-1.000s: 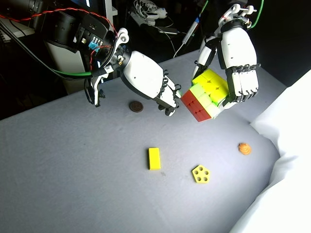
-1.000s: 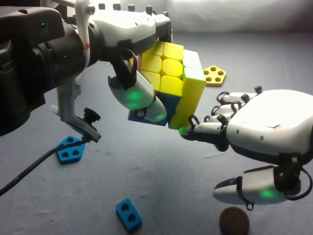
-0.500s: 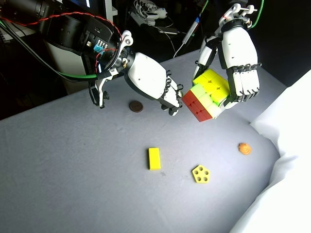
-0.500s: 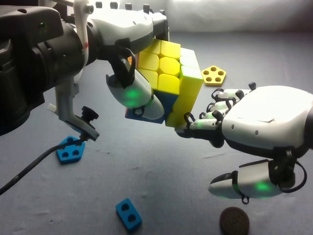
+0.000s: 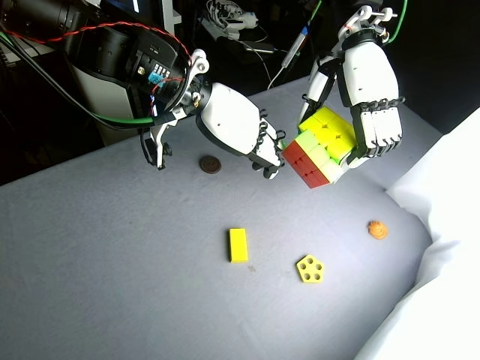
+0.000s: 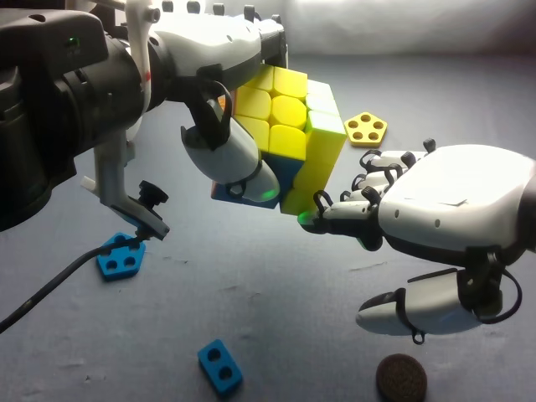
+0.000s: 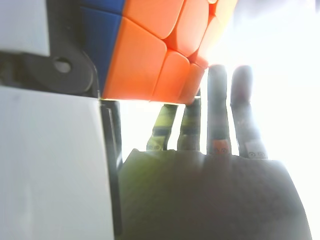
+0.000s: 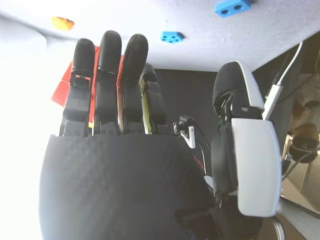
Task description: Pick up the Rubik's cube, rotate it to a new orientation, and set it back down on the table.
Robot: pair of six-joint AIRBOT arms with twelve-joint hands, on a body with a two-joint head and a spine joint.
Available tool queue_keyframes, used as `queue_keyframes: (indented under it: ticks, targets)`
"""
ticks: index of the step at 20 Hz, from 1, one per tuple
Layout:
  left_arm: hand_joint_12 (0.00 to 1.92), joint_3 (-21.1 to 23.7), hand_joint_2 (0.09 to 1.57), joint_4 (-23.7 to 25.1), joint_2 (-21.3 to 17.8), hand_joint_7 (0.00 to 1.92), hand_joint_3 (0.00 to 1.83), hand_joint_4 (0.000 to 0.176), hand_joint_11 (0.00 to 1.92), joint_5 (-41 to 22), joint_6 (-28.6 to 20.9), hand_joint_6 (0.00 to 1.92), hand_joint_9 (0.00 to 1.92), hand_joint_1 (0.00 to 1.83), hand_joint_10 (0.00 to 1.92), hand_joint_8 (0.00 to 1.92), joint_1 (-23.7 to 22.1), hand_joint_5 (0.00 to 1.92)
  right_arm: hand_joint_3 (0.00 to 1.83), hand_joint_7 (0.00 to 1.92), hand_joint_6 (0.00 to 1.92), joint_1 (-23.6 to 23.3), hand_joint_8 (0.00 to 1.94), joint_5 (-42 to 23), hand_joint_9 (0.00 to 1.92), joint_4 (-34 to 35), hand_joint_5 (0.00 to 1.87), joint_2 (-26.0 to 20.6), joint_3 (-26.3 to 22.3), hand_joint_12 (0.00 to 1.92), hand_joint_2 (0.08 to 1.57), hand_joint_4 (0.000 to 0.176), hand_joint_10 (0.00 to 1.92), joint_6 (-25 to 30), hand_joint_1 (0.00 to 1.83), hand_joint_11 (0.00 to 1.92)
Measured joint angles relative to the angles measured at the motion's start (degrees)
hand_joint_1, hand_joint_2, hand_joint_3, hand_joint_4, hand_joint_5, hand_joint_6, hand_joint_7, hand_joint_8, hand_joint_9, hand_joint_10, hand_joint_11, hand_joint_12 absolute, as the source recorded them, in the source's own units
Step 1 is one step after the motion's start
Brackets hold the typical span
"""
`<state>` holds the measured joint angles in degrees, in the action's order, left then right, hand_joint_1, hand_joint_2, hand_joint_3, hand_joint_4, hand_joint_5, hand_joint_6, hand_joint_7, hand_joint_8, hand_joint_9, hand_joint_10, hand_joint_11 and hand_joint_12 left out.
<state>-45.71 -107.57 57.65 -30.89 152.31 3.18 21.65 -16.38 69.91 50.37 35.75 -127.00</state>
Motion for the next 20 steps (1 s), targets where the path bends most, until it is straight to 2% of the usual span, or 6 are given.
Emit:
queue_keyframes:
  ticks: [6,7,10,12,19,20]
  targets:
    - [1.92,-0.1,0.98,0.0,0.0,0.00,0.00,0.000,0.02,-0.1,0.0,1.74,0.05,1.10,1.92,1.88,0.0,0.11,0.00,0.26,0.00,0.0,1.38,0.0,0.17,0.0,0.12,0.1,0.2,1.00,1.20,0.000,1.33,0.0,0.43,0.00]
    - [1.92,-0.1,1.01,0.0,0.0,0.00,0.01,0.007,0.02,-0.1,0.0,1.79,0.04,1.06,1.92,1.89,0.0,0.06,0.00,0.27,0.00,-0.1,1.38,0.0,0.17,0.0,0.13,0.1,0.3,1.01,1.20,0.000,1.35,0.0,0.43,0.00]
    - [1.92,-0.2,0.94,0.2,0.0,0.00,0.00,0.000,0.04,-0.2,0.0,1.77,0.06,1.08,1.92,1.91,-0.1,0.13,0.00,0.28,0.00,-0.4,1.36,0.1,0.18,0.0,0.14,0.6,0.8,1.05,1.19,0.000,1.34,0.0,0.44,0.00]
    - [1.92,-0.2,0.98,0.2,0.0,0.00,0.00,0.000,0.00,-0.3,0.0,1.68,0.05,1.10,1.91,1.86,-0.1,0.14,0.00,0.28,0.01,-0.4,1.35,0.2,0.20,0.0,0.15,0.6,0.9,1.07,1.19,0.000,1.33,0.1,0.44,0.00]
    - [1.92,-0.2,0.98,0.0,0.0,0.00,0.00,0.000,0.02,0.0,-0.2,1.75,0.04,1.09,1.92,1.87,-0.2,0.09,0.00,0.27,0.00,-0.4,1.35,0.0,0.19,0.0,0.14,1.4,1.9,1.07,1.19,0.000,1.33,0.1,0.45,0.00]
    - [1.92,-0.2,0.95,0.1,0.0,0.01,0.00,0.000,0.03,0.0,-0.2,1.75,0.10,1.06,1.89,1.86,-0.2,0.10,0.00,0.30,0.00,-0.7,1.35,0.1,0.20,0.0,0.14,1.4,1.9,1.03,1.19,0.000,1.32,0.0,0.44,0.00]
